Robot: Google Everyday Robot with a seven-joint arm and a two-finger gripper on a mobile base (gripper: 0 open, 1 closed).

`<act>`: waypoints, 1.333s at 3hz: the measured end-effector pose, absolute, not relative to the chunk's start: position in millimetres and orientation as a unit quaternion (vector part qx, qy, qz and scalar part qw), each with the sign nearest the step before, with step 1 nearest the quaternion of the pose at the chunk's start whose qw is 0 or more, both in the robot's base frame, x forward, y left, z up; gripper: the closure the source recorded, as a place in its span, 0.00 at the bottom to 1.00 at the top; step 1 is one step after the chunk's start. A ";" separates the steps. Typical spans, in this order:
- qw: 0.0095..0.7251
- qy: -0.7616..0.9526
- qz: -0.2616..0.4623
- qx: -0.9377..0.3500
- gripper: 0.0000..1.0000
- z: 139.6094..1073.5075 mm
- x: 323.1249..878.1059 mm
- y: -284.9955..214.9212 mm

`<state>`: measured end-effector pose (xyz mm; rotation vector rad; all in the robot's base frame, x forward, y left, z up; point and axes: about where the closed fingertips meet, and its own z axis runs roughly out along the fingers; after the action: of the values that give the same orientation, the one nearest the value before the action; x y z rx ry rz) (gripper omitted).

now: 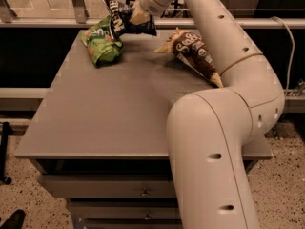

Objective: Move blue chip bag near green rice chip bag

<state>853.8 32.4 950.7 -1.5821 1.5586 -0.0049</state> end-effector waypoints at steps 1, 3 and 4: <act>0.436 0.631 0.002 -0.641 1.00 933.8 858.6 28.3; 0.443 0.614 0.039 -0.652 1.00 923.0 856.9 63.0; 0.445 0.607 0.055 -0.656 0.88 926.0 851.5 80.8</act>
Offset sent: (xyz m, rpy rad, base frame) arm 0.0157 0.0073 -0.0305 0.0133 0.0396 0.0484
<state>851.5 80.8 926.0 -1.6256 1.5055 0.1374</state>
